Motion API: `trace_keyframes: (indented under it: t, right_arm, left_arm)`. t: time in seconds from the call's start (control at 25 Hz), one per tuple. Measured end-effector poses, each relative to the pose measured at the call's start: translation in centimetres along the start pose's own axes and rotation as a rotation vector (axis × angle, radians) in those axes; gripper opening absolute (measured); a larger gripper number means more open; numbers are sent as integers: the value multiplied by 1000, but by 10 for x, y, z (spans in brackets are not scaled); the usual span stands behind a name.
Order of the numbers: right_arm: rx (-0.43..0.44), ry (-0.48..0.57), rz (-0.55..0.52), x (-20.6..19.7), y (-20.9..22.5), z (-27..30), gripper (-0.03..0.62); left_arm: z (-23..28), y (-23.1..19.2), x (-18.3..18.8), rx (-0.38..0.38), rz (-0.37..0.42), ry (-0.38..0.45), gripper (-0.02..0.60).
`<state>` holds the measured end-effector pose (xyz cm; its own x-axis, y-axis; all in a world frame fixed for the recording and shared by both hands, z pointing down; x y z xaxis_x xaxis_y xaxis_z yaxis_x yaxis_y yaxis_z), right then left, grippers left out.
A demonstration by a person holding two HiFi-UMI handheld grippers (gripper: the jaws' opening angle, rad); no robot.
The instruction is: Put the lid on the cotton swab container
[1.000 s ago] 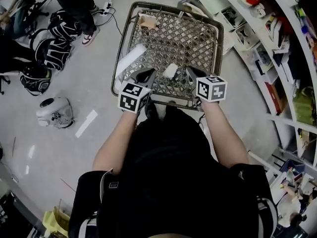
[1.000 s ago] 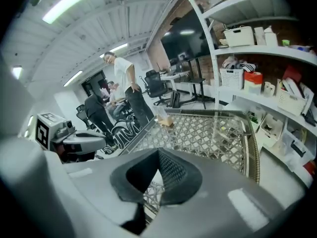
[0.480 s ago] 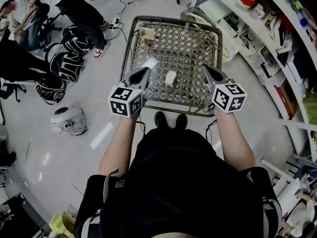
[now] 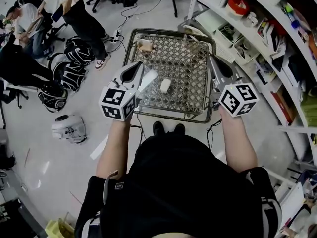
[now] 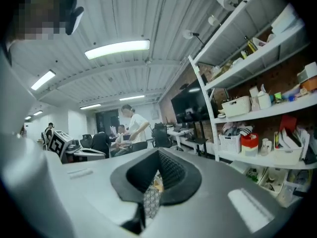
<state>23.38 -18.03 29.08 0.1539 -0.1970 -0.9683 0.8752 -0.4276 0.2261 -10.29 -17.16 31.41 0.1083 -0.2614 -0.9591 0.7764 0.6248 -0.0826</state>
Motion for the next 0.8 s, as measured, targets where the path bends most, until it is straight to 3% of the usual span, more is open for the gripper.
trace_keyframes:
  t: [0.16, 0.36, 0.8]
  right_arm:
    - [-7, 97, -49, 25, -8, -15, 7]
    - [5, 171, -105, 41, -14, -34, 8]
    - [0, 167, -148, 30, -15, -39, 6]
  left_arm:
    - [-6, 14, 25, 0, 77, 38, 6]
    - [-22, 27, 49, 9, 93, 121, 6]
    - [-38, 22, 54, 55, 81, 141, 6]
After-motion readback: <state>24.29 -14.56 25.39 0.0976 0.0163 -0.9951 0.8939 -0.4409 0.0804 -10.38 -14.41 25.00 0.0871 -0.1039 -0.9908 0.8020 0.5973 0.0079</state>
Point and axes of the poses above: the fingertips, and each gripper's own axes: z forward along the fingers, y to its right, x out of its top, the point moved 10 cm from there along -z, backward along the fingers, and after that the axes turned 6 degrees about -x, right-handed, at the moved point
